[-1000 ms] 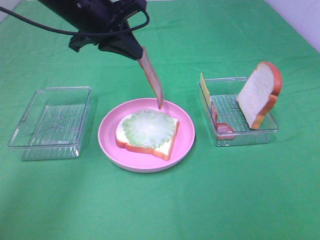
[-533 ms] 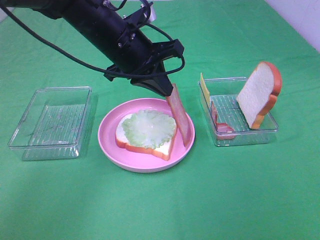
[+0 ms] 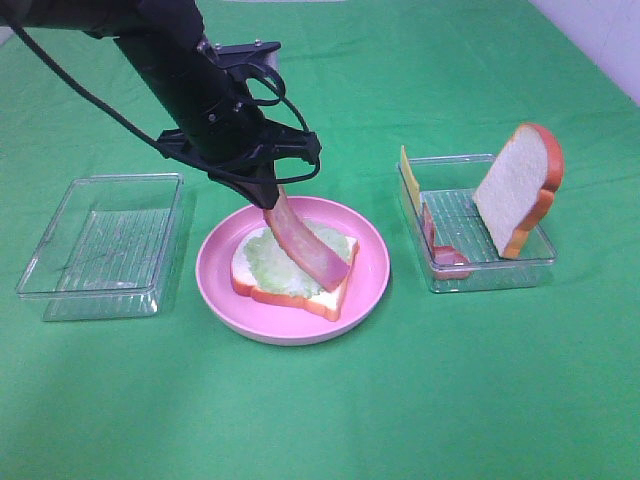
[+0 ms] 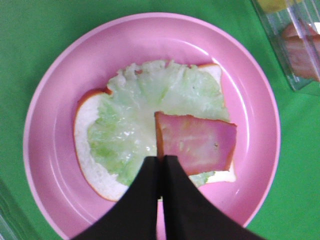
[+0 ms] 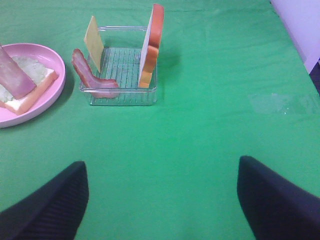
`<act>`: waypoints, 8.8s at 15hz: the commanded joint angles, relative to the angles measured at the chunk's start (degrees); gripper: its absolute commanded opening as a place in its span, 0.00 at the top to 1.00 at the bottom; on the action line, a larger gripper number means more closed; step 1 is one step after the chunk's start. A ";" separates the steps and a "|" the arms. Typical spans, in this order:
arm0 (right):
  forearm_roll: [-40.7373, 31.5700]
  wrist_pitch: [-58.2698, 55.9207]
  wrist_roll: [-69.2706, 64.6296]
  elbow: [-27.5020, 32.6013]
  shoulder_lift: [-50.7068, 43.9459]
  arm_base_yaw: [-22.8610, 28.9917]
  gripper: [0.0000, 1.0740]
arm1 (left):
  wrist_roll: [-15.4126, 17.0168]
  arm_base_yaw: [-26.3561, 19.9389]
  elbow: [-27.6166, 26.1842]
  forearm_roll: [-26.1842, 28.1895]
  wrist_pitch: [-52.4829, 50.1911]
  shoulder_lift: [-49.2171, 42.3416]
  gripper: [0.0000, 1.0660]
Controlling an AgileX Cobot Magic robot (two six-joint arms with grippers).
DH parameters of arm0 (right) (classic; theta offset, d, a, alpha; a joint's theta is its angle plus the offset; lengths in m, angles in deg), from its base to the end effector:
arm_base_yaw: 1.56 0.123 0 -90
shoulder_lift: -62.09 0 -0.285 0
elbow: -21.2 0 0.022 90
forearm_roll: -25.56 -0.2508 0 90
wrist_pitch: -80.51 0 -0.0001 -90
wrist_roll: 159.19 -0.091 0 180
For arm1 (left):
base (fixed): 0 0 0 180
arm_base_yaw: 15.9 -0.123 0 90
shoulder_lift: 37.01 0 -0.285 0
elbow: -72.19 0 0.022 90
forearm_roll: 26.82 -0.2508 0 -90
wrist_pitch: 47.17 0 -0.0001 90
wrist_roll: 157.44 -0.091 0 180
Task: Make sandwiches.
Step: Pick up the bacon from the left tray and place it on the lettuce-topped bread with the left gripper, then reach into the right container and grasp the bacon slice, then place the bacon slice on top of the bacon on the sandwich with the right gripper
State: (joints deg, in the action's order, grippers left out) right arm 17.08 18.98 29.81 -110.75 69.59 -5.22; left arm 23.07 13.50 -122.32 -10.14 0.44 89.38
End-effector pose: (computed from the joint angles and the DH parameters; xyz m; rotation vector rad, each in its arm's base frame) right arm -0.0069 0.0123 0.2794 -0.1040 2.0321 0.0383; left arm 0.3763 -0.2342 0.1967 0.4862 2.7820 -0.4746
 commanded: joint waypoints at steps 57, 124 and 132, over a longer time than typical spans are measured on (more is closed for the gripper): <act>-22.17 17.36 11.34 -5.04 36.27 -0.34 0.29 | 1.32 0.06 63.14 -18.11 12.32 -120.15 0.25; -21.14 17.76 -8.14 -58.21 121.01 32.89 0.73 | 1.26 0.06 63.14 -17.70 12.32 -120.15 0.25; -6.59 7.10 -13.18 -67.09 116.60 32.89 0.34 | 1.26 0.06 63.14 -17.70 12.32 -120.15 0.25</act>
State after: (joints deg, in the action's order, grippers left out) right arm 8.31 27.63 17.66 -177.21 186.54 27.78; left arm 24.51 13.50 -59.35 -28.25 13.33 -29.57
